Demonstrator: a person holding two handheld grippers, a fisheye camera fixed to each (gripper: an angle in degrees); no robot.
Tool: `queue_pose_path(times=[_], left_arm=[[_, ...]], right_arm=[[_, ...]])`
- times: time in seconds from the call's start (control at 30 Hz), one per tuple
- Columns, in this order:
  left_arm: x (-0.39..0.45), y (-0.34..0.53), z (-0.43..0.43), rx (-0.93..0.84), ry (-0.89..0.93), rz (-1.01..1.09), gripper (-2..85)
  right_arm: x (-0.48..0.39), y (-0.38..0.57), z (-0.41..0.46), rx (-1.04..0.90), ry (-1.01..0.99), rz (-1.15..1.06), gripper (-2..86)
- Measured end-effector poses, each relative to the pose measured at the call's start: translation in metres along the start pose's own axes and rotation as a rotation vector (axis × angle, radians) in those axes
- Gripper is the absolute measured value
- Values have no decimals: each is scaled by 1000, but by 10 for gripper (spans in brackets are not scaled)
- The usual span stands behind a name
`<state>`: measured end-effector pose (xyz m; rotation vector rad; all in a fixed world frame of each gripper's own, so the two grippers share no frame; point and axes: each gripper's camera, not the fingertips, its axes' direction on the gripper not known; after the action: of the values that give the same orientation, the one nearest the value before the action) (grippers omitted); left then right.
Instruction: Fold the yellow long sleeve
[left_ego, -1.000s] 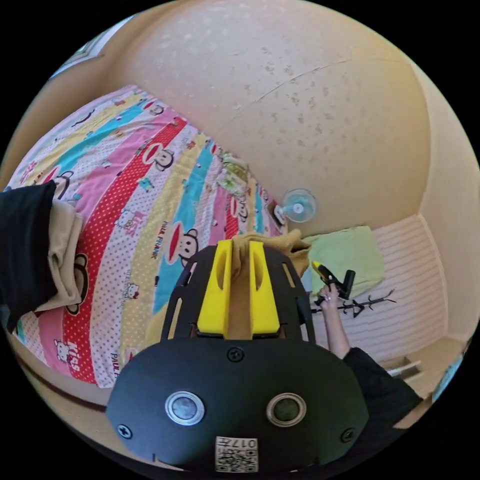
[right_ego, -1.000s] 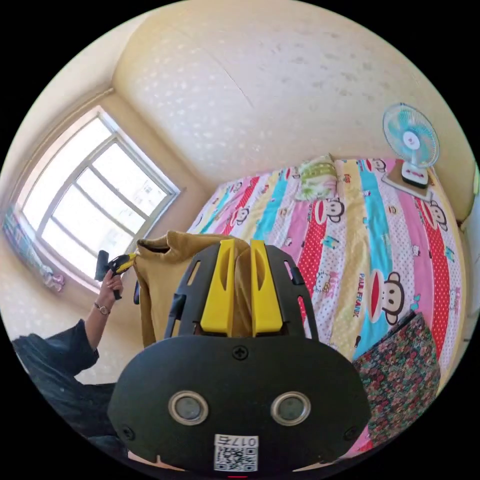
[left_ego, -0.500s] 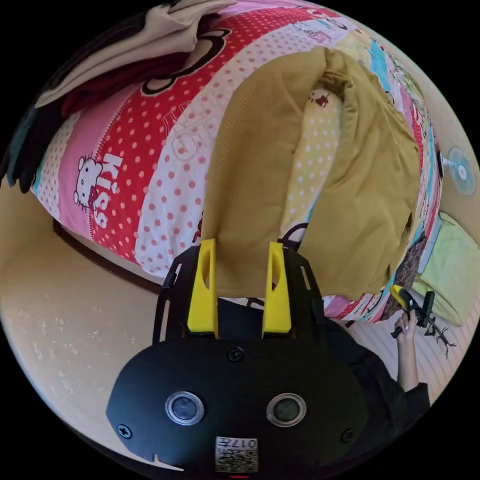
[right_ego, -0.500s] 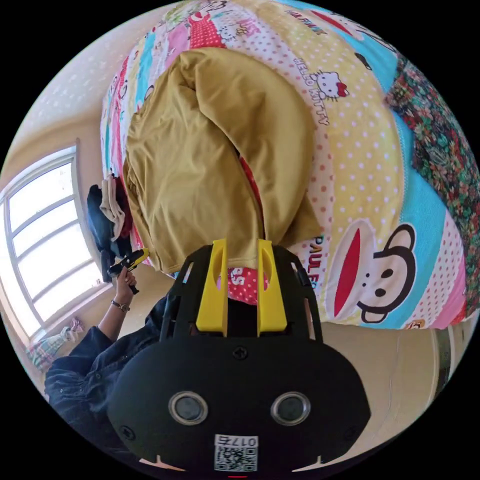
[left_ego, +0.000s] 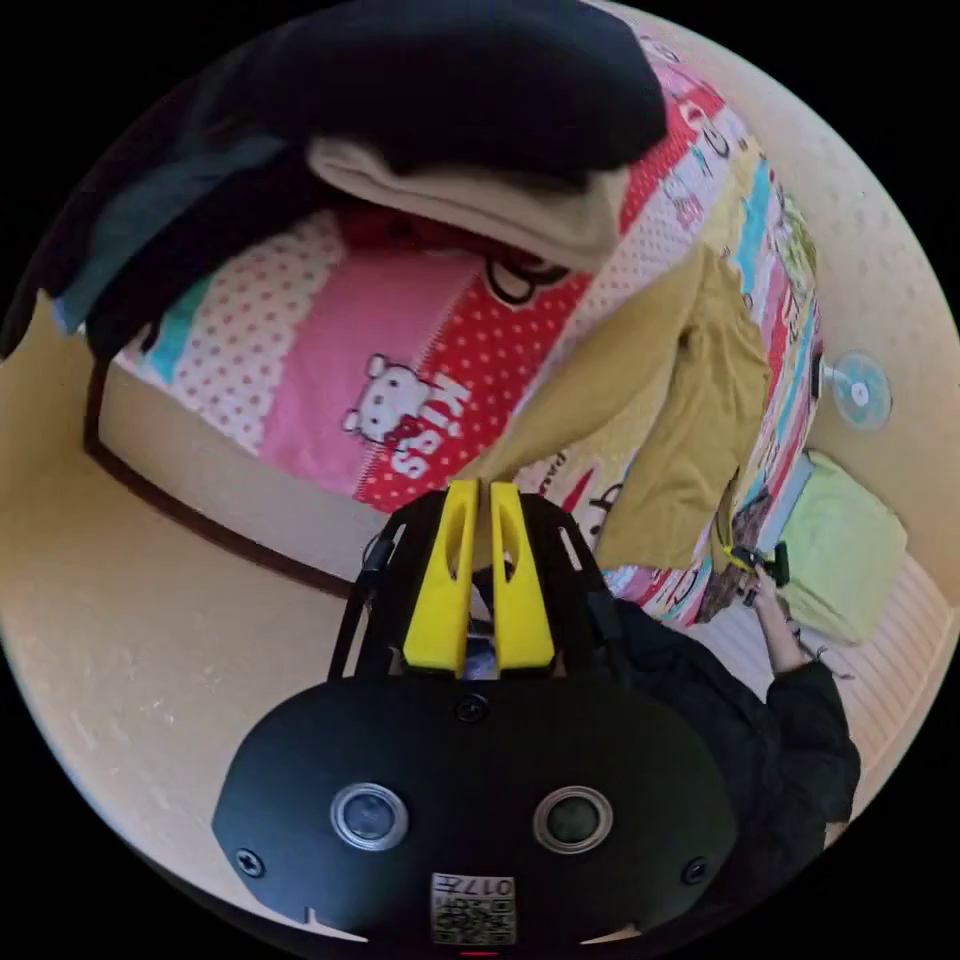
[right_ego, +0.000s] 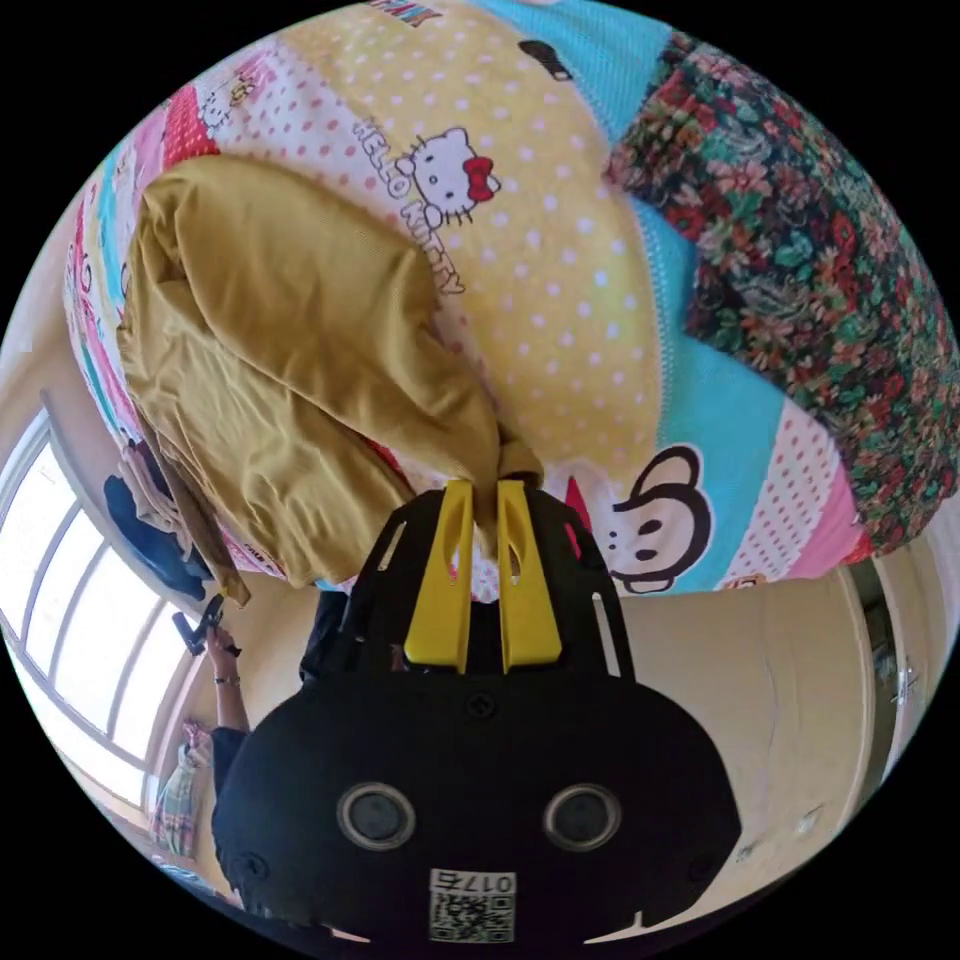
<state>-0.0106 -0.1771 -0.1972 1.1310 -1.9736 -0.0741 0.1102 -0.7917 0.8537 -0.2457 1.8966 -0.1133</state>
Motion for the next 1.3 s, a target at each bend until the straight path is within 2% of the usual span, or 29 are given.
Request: queue_pose_path(times=[0.07,0.13,0.17,0.23,0.3,0.4,0.5,0.57,0.63,0.73,0.83,0.97,1.1,1.2,1.3], left_arm=[[-45,16,-48,86,-56,-106,34],[-73,39,-78,156,-107,-172,58],[-85,57,-86,185,-106,-201,70],[-87,79,-75,190,-16,-183,79],[-70,97,-30,114,163,-118,92],[-20,109,30,21,270,-19,112],[32,112,75,-52,315,54,132],[56,111,94,-108,349,89,133],[72,114,109,-150,335,91,129],[90,124,137,-334,220,113,81],[95,137,113,-365,142,219,47],[73,167,55,-381,188,308,37],[35,206,11,-317,339,229,37],[11,223,-9,-279,396,150,37],[-9,232,-25,-265,427,82,37]], right_arm=[[41,18,-78,197,33,15,50],[82,46,-134,398,-33,90,56],[110,69,-161,524,-96,135,61],[144,97,-178,623,-175,146,73],[167,106,-164,578,-269,110,92],[176,113,-95,411,-388,4,117],[167,130,-16,279,-401,-49,131],[162,150,42,198,-483,-68,136],[163,167,81,116,-509,-59,131],[181,201,124,22,-574,20,80],[214,225,126,-47,-626,51,32],[256,264,70,33,-540,-171,20],[283,300,38,92,-488,-284,16],[309,315,35,111,-366,-194,15],[336,327,41,118,-400,-177,24]])
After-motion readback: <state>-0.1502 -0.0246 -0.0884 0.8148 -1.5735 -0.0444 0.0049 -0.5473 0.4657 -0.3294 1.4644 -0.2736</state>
